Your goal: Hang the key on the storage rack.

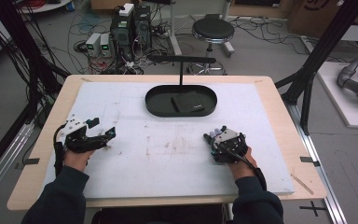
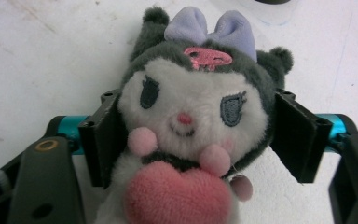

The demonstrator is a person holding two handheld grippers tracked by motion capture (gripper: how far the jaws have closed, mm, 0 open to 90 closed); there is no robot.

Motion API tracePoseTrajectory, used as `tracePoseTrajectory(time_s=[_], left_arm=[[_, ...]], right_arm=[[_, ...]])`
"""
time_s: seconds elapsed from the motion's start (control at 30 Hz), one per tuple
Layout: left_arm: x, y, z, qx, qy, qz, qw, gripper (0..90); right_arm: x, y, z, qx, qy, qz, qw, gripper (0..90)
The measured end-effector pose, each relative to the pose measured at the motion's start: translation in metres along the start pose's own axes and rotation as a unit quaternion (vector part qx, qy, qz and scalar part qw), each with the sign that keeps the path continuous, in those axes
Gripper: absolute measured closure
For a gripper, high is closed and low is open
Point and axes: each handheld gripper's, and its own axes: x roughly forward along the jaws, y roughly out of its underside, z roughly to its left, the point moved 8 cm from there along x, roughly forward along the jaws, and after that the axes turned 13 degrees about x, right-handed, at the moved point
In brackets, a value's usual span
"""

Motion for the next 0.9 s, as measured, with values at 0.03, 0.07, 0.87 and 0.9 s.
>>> tracePoseTrajectory(time_s=[0.03,0.07,0.87,0.9], left_arm=[[0.0,0.0,0.0,0.0,0.0,0.0,1.0,19.0],[0.0,0.0,0.0,0.0,0.0,-0.001,1.0,19.0],[-0.001,0.001,0.004,-0.005,-0.004,-0.002,1.0,19.0],[-0.001,0.001,0.004,-0.006,-0.004,-0.003,1.0,19.1]], right_arm=[[0.0,0.0,0.0,0.014,-0.008,0.001,0.9999,30.2],[-0.001,-0.001,-0.001,0.024,-0.014,0.0,0.9996,31.2],[-0.033,-0.128,-0.062,0.127,-0.132,-0.135,0.9738,33.1],[-0.033,-0.134,-0.065,0.127,-0.132,-0.136,0.9736,33.1]])
